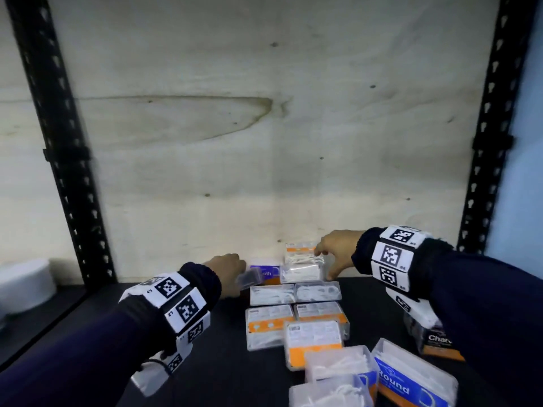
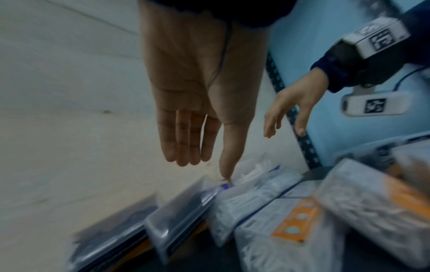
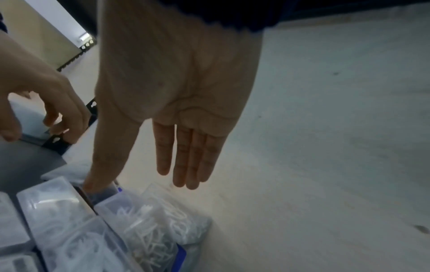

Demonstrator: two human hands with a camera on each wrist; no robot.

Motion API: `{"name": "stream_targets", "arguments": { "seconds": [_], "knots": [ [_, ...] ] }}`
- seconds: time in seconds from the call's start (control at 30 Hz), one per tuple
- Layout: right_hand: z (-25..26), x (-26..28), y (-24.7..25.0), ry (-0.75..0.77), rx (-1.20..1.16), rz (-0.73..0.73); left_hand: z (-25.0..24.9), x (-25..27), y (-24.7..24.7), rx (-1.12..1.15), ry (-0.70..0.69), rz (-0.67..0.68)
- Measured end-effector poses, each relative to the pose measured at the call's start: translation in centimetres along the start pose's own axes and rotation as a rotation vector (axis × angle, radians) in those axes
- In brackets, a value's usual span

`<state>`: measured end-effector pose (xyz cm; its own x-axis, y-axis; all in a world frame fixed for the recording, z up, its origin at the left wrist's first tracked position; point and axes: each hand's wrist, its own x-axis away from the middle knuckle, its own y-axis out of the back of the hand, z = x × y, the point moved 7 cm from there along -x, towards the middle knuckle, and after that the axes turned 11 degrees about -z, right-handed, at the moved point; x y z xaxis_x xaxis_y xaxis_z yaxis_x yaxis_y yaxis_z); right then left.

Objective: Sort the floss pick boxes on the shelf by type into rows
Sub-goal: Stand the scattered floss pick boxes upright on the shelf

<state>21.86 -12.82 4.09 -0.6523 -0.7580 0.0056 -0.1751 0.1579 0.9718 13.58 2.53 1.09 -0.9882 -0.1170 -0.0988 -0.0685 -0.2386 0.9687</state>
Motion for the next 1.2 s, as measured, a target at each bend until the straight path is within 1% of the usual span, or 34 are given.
{"name": "stream_targets", "arguments": {
  "seconds": [0.13,0.27,0.4,0.47,0.67,0.8,0.87,0.97,1.03,1.1,1.2],
  "knots": [
    [0.5,-3.2,-1.8,0.007,0.003,0.04,2.4,-2.4,-2.0,-0.008,0.054,0.051],
    [0.8,-4.9,-3.6,0.023,0.048,0.079,2.3,-4.1,-3.2,-0.014,-0.009,0.056],
    [1.0,-5.6,-4.3,0.05,0.083,0.087,2.5,-5.0,-4.3,0.023,-0.007,0.086],
    [0.5,-5.7,-4.2,0.033,0.034,0.071,2.5,-5.1,-4.8,0.034,0.006,0.098],
    [-2.0,-4.4,-2.0,-0.075,-0.256,-0.076,2.1,-5.1,-3.9,-0.01,0.0,0.09],
    [-3.7,-2.0,-0.5,-0.143,-0.417,-0.116,1.8,-4.2,-1.7,0.055,0.009,0.02],
    [-4.4,-0.2,0.2,-0.172,-0.5,-0.13,1.3,-3.4,0.0,0.066,-0.014,-0.036],
    [-4.9,3.4,1.4,-0.194,-0.551,-0.178,0.0,-1.8,2.5,0.095,-0.066,-0.104],
    [-4.9,6.2,2.2,-0.2,-0.517,-0.217,-0.9,-0.7,3.7,0.128,-0.099,-0.137],
    [-4.8,9.1,2.4,-0.222,-0.423,-0.237,-1.9,0.5,4.7,0.161,-0.127,-0.161],
    [-4.6,13.1,1.2,-0.279,-0.269,-0.21,-3.6,2.2,5.7,0.204,-0.158,-0.194]
  ]
}}
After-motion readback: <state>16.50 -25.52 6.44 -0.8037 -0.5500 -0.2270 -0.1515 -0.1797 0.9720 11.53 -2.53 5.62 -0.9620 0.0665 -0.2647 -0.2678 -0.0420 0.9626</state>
